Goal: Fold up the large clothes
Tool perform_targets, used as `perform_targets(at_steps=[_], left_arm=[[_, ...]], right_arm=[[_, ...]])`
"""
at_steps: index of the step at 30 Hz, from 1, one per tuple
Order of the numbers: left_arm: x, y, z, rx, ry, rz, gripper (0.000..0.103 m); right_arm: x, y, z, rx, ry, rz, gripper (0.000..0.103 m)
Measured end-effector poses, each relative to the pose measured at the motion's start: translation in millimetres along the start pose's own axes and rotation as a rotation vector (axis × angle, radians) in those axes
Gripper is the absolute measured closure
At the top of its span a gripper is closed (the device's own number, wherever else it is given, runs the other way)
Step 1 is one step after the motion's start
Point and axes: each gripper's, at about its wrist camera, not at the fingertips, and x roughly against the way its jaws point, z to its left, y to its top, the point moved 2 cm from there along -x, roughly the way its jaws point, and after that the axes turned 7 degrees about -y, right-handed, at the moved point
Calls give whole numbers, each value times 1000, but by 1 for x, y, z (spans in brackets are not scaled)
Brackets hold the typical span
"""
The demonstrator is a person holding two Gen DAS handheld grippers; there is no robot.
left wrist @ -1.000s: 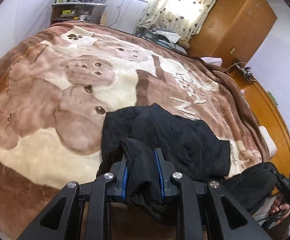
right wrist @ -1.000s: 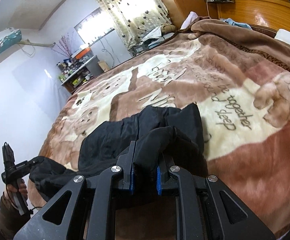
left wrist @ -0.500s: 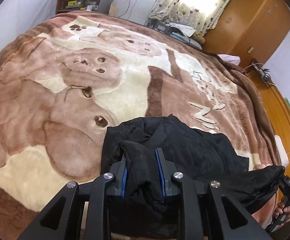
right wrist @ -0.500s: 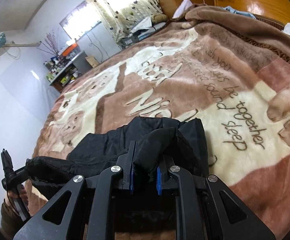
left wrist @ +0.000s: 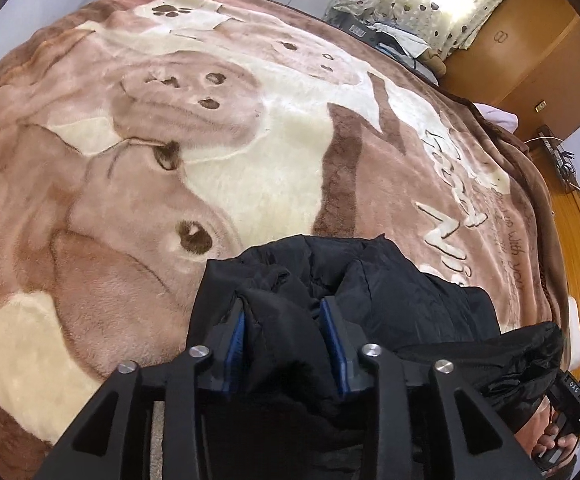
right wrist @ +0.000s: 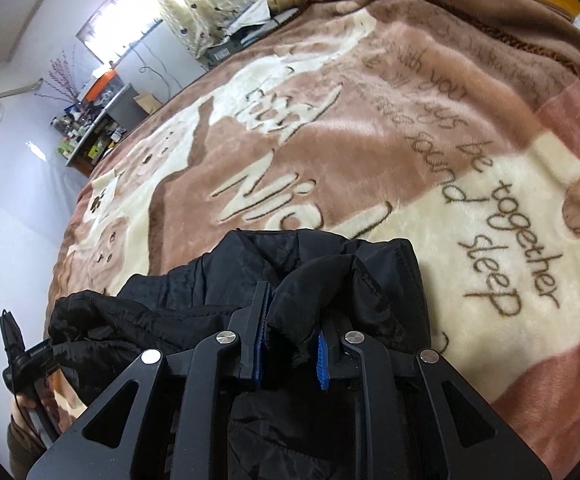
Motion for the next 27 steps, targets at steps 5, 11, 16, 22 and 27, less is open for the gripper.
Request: perform_targets(at_steps=[5,11,16,22,27], left_arm=[[25,4,3,-51,49,-118,25],[43,5,15,-41,-13,-109,23],[54,-6,8,-134,6,-136,23],[56,-15,10,-161,-34,-138,20],[71,-21,25,-133,-80,-179,15]], right_arm=[[4,3,-3,-26,28,7,77],[17,7,1,-36,62,-5,69],[32,16,-1,-93,130,-36,45],[68,27,-4,4,62,-175,34],[44,4,-15,208,-73,-142,34]])
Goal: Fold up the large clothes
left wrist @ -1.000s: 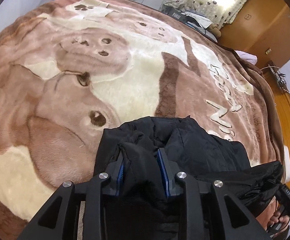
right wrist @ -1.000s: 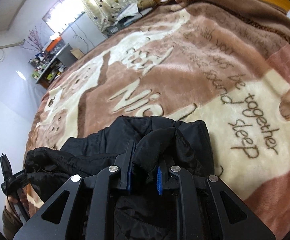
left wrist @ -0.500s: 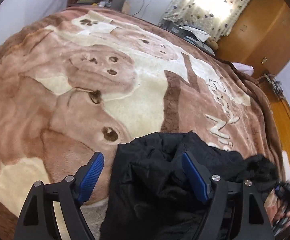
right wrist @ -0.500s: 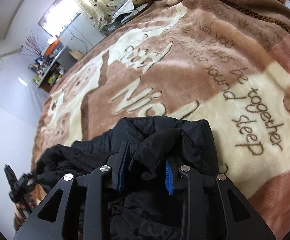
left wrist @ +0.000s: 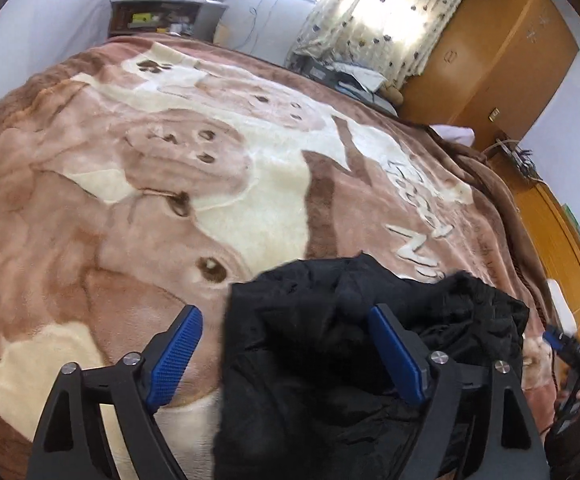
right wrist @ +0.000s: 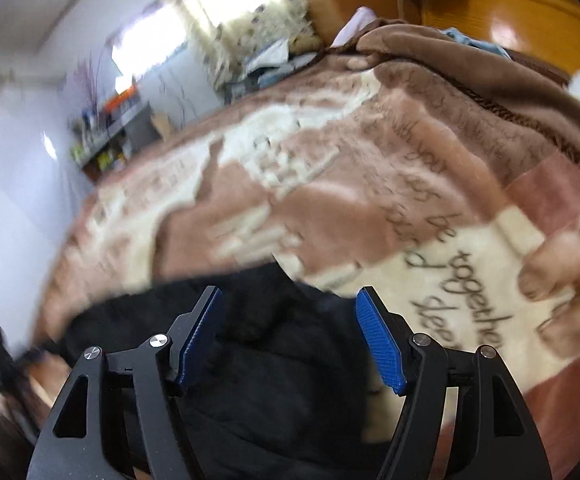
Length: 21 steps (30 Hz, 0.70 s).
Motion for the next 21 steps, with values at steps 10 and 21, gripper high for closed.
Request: perform_targets(at_steps=[10,21], left_arm=[[-31,-9,7,-80,22,100,12],[-86,-7,-25,-144,68,177,28]], right_arm=[[-44,-14,13,100,107,25,34],[-67,-8,11,21,100,75,69]])
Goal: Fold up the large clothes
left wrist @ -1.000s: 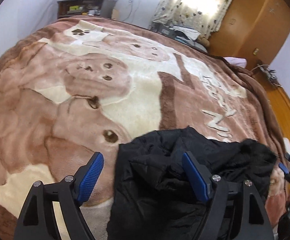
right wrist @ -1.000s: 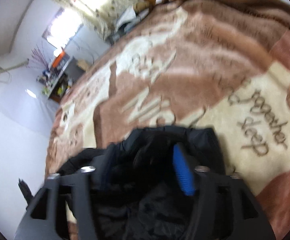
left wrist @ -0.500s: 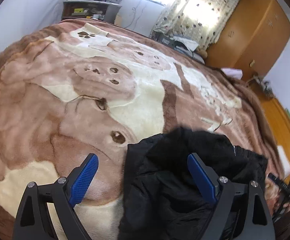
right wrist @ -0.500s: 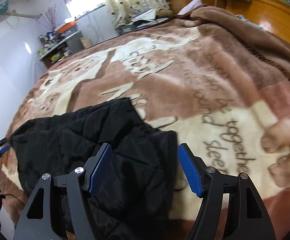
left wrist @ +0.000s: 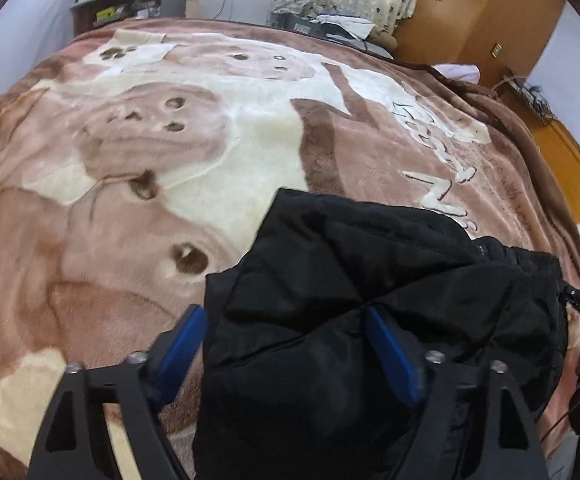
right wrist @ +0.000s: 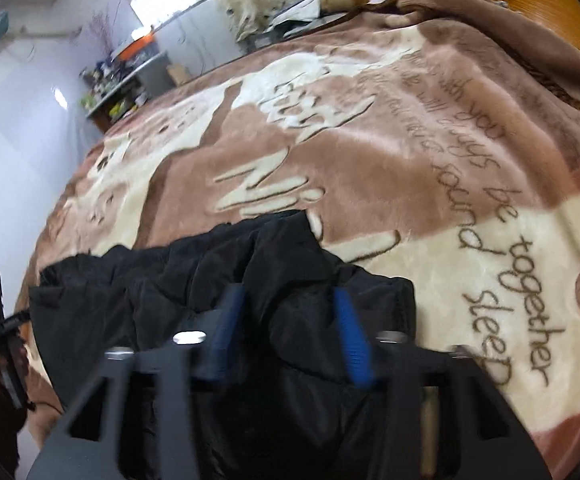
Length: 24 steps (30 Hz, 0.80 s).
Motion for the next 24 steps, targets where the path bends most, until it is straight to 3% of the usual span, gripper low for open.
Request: perform_targets(at_steps=[3,4,8,11,13,18,24], left_arm=[[-6,0,-7,-20,42,17,39],[-6,1,-10,-28,58,15,51],[4,6,-15,-31,77,-24,70],[13,10,-16,-42,97,-81,71],[8,11,-21,-84,123,-83,71],[-25,11,-18,-64,185,-10,69],[-51,8,-18,-104,225,71,66]], right_arm=[[7,-4,1,27,21,-5,84],[10,-4,3,31,21,-16,88],[38,-4,5,41,-14,-102,92],[59,-4,3,30,-23,-178,92],[57,-5,0,28,-55,-174,92],[-4,-9,-3,25,-174,-21,92],[-41,-20,-10,15,-173,103,89]])
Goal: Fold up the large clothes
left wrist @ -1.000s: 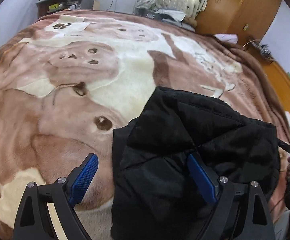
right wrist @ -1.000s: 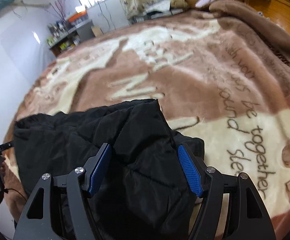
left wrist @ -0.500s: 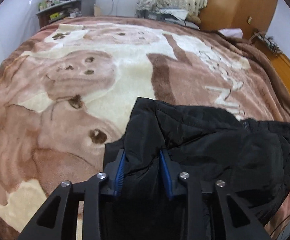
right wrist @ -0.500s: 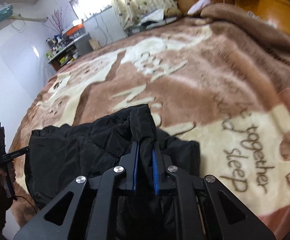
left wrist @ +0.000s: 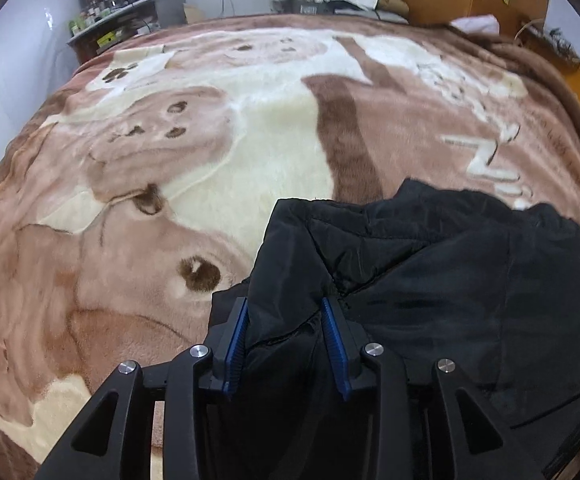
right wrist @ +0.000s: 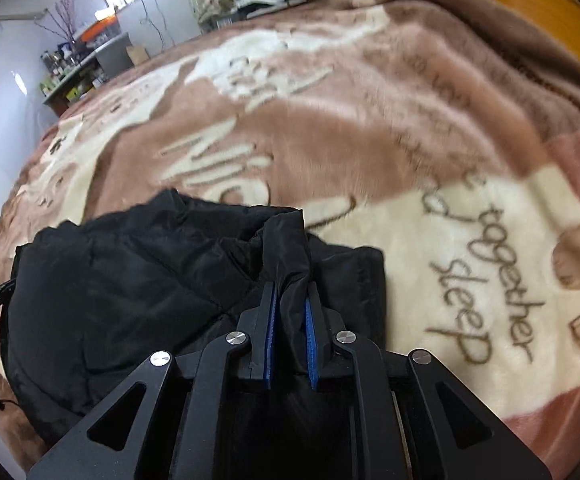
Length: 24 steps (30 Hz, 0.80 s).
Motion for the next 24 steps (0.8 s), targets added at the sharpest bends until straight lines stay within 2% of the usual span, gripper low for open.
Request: perform_targets(at_steps=[10,14,16,18,20,21,23,24], left_arm=[[-16,-5,-6,3,39,19,65],[-8,-2,-1,57,46,14,55],[5,-1,6,98,22,16,53],[21,0,11,112,9,-2,50],[45,-2,11,105,13,-48,49],[58,-5,11,107,17,-81,47],[87,-15,6,98,11,-150,32],[100,-22,4,93,28,-182,30]], right_arm=[[-20,-2,17,107,-94,85,86],[-17,-2,20,109,-139,95,83],[4,3,21,82,-200,42,80],[36,4,21,47,-208,-61,77],[67,0,26,26,-171,-151,64],[83,-5,32,34,-130,-190,61],[109,-17,47,81,-89,-257,52],[117,-20,52,102,-104,-285,49]])
